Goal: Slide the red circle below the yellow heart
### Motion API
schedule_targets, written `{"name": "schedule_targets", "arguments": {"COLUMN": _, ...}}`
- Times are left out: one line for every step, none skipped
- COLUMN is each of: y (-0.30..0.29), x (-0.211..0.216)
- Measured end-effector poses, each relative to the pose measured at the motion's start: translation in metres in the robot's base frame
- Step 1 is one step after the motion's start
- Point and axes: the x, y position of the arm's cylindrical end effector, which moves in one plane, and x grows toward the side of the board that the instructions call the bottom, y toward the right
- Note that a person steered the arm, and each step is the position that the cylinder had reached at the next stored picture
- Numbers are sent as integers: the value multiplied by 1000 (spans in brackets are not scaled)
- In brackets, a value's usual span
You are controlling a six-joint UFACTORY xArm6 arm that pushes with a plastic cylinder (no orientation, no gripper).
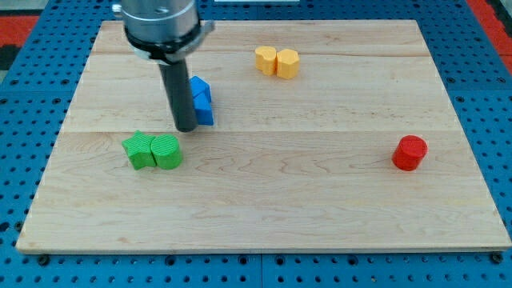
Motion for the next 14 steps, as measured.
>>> {"name": "schedule_targets", "arguments": {"y": 2, "x": -21}}
{"name": "schedule_targets", "arguments": {"y": 5, "x": 4}}
{"name": "schedule_targets", "arguments": {"y": 78, "x": 48}}
{"name": "schedule_targets", "arguments": {"y": 153, "x": 61}}
{"name": "schedule_targets", "arguments": {"y": 166, "x": 55}}
{"name": "schedule_targets", "arguments": {"y": 230, "x": 88}}
{"name": "schedule_targets", "arguments": {"y": 330, "x": 111}}
{"name": "schedule_targets", "arguments": {"y": 335, "x": 63}}
{"name": "schedule_targets", "arguments": {"y": 305, "x": 33}}
{"name": "schedule_targets", "arguments": {"y": 303, "x": 24}}
{"name": "schedule_targets", "arguments": {"y": 206, "x": 0}}
{"name": "schedule_targets", "arguments": {"y": 185, "x": -34}}
{"name": "schedule_targets", "arguments": {"y": 201, "x": -47}}
{"name": "schedule_targets", "arguments": {"y": 227, "x": -52}}
